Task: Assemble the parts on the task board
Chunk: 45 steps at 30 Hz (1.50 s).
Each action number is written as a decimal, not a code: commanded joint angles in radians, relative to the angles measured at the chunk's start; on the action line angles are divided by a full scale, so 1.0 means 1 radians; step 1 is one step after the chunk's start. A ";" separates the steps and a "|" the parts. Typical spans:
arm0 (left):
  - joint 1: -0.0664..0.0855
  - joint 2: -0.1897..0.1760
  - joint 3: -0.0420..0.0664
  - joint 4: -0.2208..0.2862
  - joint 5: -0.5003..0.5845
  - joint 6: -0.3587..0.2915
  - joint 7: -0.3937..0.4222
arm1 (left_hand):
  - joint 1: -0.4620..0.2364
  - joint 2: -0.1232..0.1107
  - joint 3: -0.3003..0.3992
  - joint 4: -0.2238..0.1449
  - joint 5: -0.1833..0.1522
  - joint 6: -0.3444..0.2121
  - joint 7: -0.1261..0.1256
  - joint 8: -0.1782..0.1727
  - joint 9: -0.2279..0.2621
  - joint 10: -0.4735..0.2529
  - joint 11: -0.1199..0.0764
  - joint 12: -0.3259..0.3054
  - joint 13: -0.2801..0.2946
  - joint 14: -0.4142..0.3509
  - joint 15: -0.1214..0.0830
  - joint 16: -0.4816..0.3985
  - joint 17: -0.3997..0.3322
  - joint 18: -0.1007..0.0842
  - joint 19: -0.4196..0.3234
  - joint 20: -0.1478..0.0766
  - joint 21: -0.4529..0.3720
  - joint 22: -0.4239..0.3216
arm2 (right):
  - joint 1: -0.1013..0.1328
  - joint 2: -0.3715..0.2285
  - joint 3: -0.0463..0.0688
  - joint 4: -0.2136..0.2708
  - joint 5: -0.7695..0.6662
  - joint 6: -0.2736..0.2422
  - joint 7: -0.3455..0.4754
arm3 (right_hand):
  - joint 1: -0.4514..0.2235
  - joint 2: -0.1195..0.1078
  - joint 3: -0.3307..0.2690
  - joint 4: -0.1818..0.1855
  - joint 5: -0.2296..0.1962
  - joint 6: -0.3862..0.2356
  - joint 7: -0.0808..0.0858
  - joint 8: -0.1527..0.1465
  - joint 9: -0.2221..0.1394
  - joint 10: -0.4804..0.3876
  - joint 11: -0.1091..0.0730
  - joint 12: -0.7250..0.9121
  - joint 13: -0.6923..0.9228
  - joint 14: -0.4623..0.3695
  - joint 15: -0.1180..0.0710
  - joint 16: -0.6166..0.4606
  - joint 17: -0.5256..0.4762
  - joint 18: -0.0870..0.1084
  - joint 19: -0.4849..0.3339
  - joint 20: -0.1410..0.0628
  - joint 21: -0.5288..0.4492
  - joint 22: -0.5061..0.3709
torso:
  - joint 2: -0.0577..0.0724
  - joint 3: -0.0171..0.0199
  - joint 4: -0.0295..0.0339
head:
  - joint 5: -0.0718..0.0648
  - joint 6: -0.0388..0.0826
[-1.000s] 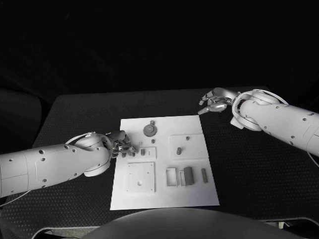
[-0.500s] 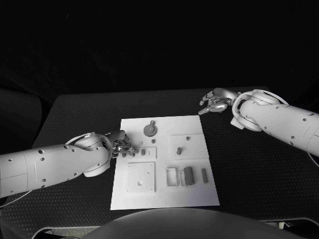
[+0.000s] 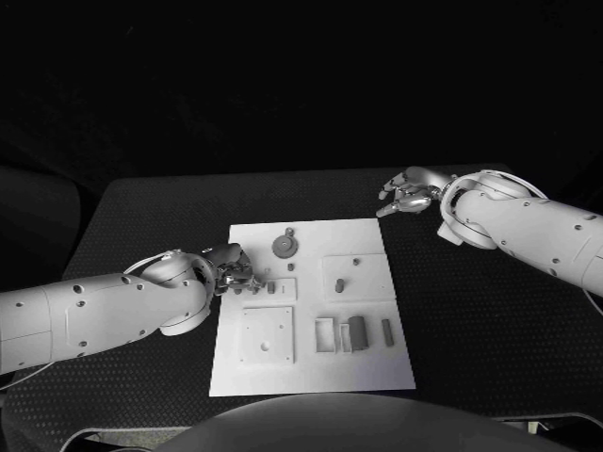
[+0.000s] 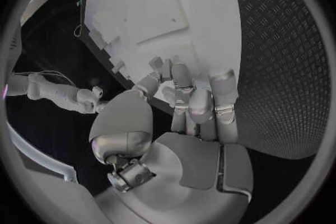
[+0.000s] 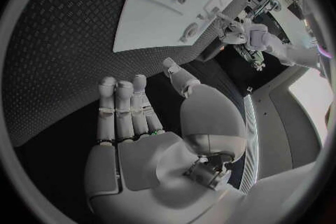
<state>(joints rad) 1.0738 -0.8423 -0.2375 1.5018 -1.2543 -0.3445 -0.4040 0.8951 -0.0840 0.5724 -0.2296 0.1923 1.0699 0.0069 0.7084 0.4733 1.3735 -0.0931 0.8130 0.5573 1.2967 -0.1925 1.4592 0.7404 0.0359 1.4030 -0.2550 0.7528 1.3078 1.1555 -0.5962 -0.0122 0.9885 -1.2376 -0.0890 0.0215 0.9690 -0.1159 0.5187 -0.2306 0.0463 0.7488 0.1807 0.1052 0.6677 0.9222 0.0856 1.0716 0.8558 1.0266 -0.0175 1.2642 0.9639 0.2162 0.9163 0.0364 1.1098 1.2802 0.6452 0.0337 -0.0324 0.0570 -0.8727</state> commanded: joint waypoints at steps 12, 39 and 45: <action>-0.001 -0.006 0.000 0.000 -0.039 -0.027 0.019 | 0.069 0.054 0.048 -0.042 0.012 0.013 0.000 0.007 0.000 0.014 -0.002 0.003 0.002 0.004 -0.007 0.010 0.004 0.035 0.009 0.002 0.006 0.017 | -0.001 0.000 0.000 0.001 -0.007 0.011 0.002 | -0.011 -0.003 -0.002 0.007 0.002 -0.005 0.019 0.004 -0.001 -0.009 0.001 0.006 -0.001 0.001 -0.004 0.004 -0.001 0.046 -0.001 -0.009 -0.005 0.000 | 0.000 0.0013 -0.0008 | 0.004 0.000; -0.043 0.000 0.000 -0.022 -0.105 -0.096 0.040 | 0.064 0.052 0.046 -0.034 0.022 0.019 -0.002 0.011 -0.002 0.018 -0.004 0.006 0.003 0.004 -0.008 0.015 0.007 0.034 0.012 0.003 0.009 0.017 | -0.001 0.000 0.000 0.002 -0.007 0.010 -0.001 | -0.011 -0.001 -0.001 0.008 0.002 -0.005 0.019 0.005 -0.002 -0.009 0.001 0.006 -0.002 0.001 -0.004 0.004 -0.002 0.046 -0.001 -0.009 -0.005 0.000 | 0.000 0.0003 -0.0008 | 0.005 0.000; -0.043 0.002 0.000 -0.021 -0.105 -0.090 0.041 | 0.063 0.053 0.046 -0.033 0.022 0.019 -0.002 0.012 -0.002 0.019 -0.004 0.006 0.003 0.004 -0.009 0.016 0.007 0.034 0.012 0.003 0.009 0.017 | -0.001 0.000 0.000 0.002 -0.007 0.011 -0.001 | -0.011 -0.001 -0.001 0.008 0.002 -0.005 0.019 0.005 -0.002 -0.009 0.001 0.006 -0.003 0.001 -0.004 0.004 -0.002 0.046 -0.001 -0.009 -0.005 0.000 | 0.000 0.0006 -0.0015 | 0.005 0.000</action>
<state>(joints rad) 1.0321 -0.8439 -0.2372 1.4804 -1.3491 -0.4289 -0.3745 0.8989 -0.0878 0.5751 -0.2270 0.2098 1.0806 0.0032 0.7142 0.4706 1.3794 -0.0930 0.8130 0.5588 1.3019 -0.1920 1.4710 0.7457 0.0357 1.4077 -0.2495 0.7566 1.3074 1.1546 -0.5960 -0.0122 0.9894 -1.2379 -0.0881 0.0204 0.9650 -0.1199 0.5160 -0.2279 0.0463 0.7506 0.1828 0.1052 0.6670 0.9222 0.0856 1.0716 0.8550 1.0244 -0.0153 1.2642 0.9633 0.2162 0.9149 0.0306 1.1098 1.2802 0.6453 0.0339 -0.0329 0.0623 -0.8727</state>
